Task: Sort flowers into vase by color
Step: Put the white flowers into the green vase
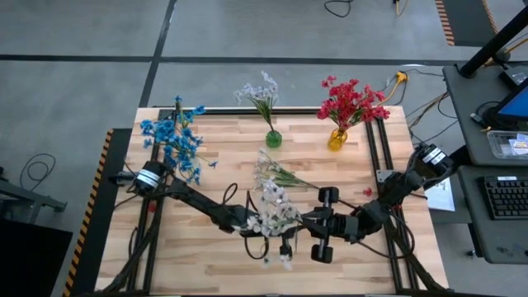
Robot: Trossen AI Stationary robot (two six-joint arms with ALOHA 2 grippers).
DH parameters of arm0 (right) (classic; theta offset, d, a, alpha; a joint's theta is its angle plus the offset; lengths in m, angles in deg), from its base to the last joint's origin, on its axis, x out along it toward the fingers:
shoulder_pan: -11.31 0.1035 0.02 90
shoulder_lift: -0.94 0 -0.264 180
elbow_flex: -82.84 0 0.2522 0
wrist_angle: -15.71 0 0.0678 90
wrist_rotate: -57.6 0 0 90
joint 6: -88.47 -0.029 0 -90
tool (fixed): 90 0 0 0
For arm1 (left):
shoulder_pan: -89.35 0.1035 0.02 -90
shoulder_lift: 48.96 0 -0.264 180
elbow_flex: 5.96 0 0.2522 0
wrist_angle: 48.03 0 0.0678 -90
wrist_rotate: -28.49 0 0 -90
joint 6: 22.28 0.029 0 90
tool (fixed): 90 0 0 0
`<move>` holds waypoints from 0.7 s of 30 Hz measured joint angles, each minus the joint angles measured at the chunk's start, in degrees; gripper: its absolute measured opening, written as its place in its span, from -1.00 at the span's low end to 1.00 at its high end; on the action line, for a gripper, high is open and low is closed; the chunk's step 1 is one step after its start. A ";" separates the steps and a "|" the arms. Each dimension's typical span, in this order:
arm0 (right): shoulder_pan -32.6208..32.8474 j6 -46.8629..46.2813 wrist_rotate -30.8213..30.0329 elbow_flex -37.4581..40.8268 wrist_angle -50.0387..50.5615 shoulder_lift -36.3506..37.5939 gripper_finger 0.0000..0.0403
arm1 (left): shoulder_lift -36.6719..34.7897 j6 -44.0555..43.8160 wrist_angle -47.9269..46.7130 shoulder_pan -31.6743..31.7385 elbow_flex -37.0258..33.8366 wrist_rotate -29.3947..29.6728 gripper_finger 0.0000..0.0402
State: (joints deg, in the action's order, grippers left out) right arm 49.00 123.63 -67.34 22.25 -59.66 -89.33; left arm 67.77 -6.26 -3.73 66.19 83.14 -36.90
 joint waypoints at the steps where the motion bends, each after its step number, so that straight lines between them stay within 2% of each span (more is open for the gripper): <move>1: 0.17 -0.07 -0.47 0.00 0.01 0.12 -0.85 | -0.03 -0.09 0.00 0.00 -0.02 0.10 -0.97; 7: 1.91 1.51 -5.95 0.01 0.34 0.90 -0.64 | -0.79 -0.25 -1.05 -0.49 -0.04 1.25 -0.99; 10: 3.44 3.52 -9.77 0.02 0.88 1.85 -0.51 | -1.82 -0.72 -5.48 -0.96 -0.04 5.92 -1.00; 15: 6.61 7.20 -19.87 0.02 5.29 4.71 -0.29 | -5.78 -4.38 -20.94 -2.30 -0.08 13.18 -1.00; 21: 9.53 6.87 -32.26 0.04 14.01 9.01 -0.05 | -10.24 -11.22 -38.02 -3.38 -0.08 17.60 -1.00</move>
State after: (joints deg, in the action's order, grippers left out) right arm 58.52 130.50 -99.60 22.30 -45.65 -80.32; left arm 57.53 -17.47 -41.75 62.81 83.06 -19.30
